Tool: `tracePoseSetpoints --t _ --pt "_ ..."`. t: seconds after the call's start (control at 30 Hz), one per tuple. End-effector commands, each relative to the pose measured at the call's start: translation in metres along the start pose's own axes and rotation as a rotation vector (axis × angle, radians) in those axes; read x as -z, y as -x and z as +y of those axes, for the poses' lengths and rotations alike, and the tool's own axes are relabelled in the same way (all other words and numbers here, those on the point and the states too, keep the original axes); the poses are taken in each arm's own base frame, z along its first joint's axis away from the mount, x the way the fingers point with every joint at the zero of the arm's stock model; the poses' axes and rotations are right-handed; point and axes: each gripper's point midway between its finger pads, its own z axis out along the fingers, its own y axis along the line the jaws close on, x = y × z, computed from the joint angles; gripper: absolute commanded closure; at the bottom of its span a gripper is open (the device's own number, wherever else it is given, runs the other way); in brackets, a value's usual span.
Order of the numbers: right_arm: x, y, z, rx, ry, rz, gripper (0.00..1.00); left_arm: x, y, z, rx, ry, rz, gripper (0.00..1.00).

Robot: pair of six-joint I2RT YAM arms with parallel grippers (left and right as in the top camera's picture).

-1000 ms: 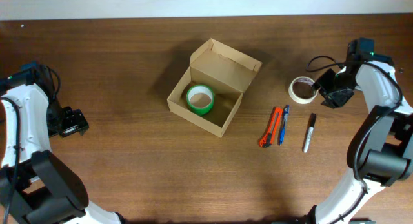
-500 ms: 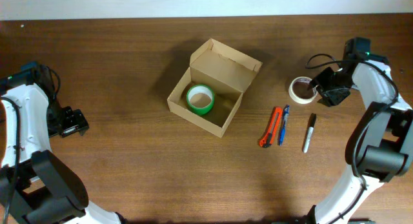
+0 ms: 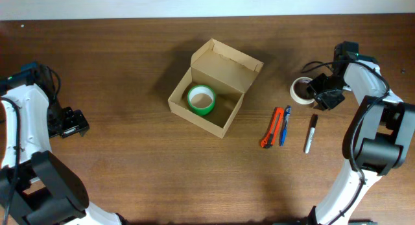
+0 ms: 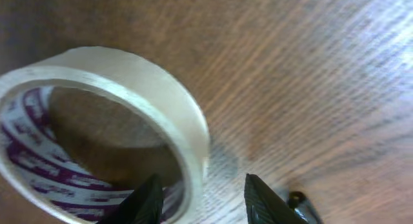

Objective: Pack container
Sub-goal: 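Grasp the white masking tape roll with the right gripper, then carry the white tape into the box onto the green tape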

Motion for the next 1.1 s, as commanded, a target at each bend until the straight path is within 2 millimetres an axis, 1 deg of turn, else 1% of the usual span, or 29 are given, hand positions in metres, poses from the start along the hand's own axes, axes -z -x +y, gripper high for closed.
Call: tracePoseSetpoints --t 0.0,0.03,0.07,0.1,0.17,0.27,0.37,0.4,0.47,0.5,0.57,0.6,0.63,0.67,0.7,0.73,0.8,0.83,0.87,0.93,1.0,1.07 --pt "-0.002 0.005 -0.005 -0.008 -0.047 -0.030 0.58 0.001 -0.002 0.001 -0.008 -0.004 -0.002 0.00" --pt "-0.002 0.005 -0.005 -0.008 -0.048 -0.031 0.60 0.001 -0.002 0.001 -0.008 -0.004 -0.002 0.00" --pt "-0.002 0.005 -0.005 -0.008 -0.048 -0.031 0.73 0.001 -0.002 0.001 -0.008 -0.004 -0.002 0.00" --pt "-0.002 0.005 -0.005 -0.008 -0.048 -0.031 0.79 0.001 -0.002 0.001 -0.008 -0.004 -0.002 0.00" --pt "-0.002 0.004 -0.006 -0.008 -0.051 -0.027 0.96 0.001 -0.002 0.001 -0.008 -0.004 -0.002 0.00" --pt "-0.001 0.003 -0.002 0.018 -0.032 -0.018 0.96 0.001 -0.002 0.001 -0.008 -0.004 -0.002 0.00" --pt "0.024 0.002 0.028 0.183 0.103 -0.011 0.96 0.001 -0.002 0.001 -0.008 -0.004 -0.002 0.00" --pt "0.039 0.003 0.038 0.229 0.148 -0.028 0.96 0.001 -0.002 0.001 -0.008 -0.004 -0.002 0.00" --pt "0.078 0.005 0.058 0.312 0.224 -0.088 0.96 0.001 -0.002 0.001 -0.008 -0.004 -0.002 0.00" --pt "0.117 0.004 0.072 0.374 0.270 -0.157 0.96 0.001 -0.002 0.001 -0.008 -0.004 -0.002 0.00" --pt "0.177 -0.004 0.092 0.481 0.334 -0.266 0.96 0.001 -0.002 0.001 -0.008 -0.004 -0.002 0.00" --pt "0.213 -0.015 0.103 0.554 0.371 -0.334 0.96 0.001 -0.002 0.001 -0.008 -0.004 -0.002 0.00" --pt "0.244 -0.027 0.112 0.622 0.403 -0.392 0.96 0.001 -0.002 0.001 -0.008 -0.004 -0.002 0.00" --pt "0.303 -0.062 0.128 0.764 0.461 -0.507 0.96 0.001 -0.002 0.001 -0.008 -0.004 -0.002 0.00" --pt "0.329 -0.085 0.136 0.850 0.492 -0.557 0.96 0.001 -0.002 0.001 -0.008 -0.004 -0.002 0.00" --pt "0.348 -0.107 0.141 0.920 0.512 -0.594 0.96 0.001 -0.002 0.001 -0.008 -0.004 -0.002 0.00" --pt "0.376 -0.154 0.147 1.061 0.522 -0.660 0.96 0.001 -0.002 0.001 -0.008 -0.004 -0.002 0.00" --pt "0.382 -0.176 0.149 1.121 0.503 -0.687 0.96 0.001 -0.002 0.001 -0.008 -0.004 -0.002 0.00" --pt "0.383 -0.195 0.151 1.176 0.471 -0.705 0.96 0.001 -0.002 0.001 -0.008 -0.004 -0.002 0.00" --pt "0.374 -0.222 0.154 1.245 0.405 -0.718 0.96 0.001 -0.002 0.001 -0.008 -0.004 -0.002 0.00" --pt "0.352 -0.246 0.160 1.316 0.337 -0.690 0.96 0.001 -0.002 0.001 -0.008 -0.004 -0.002 0.00" --pt "0.320 -0.267 0.172 1.386 0.291 -0.625 0.96 0.001 -0.002 0.001 -0.008 -0.004 -0.002 0.00"
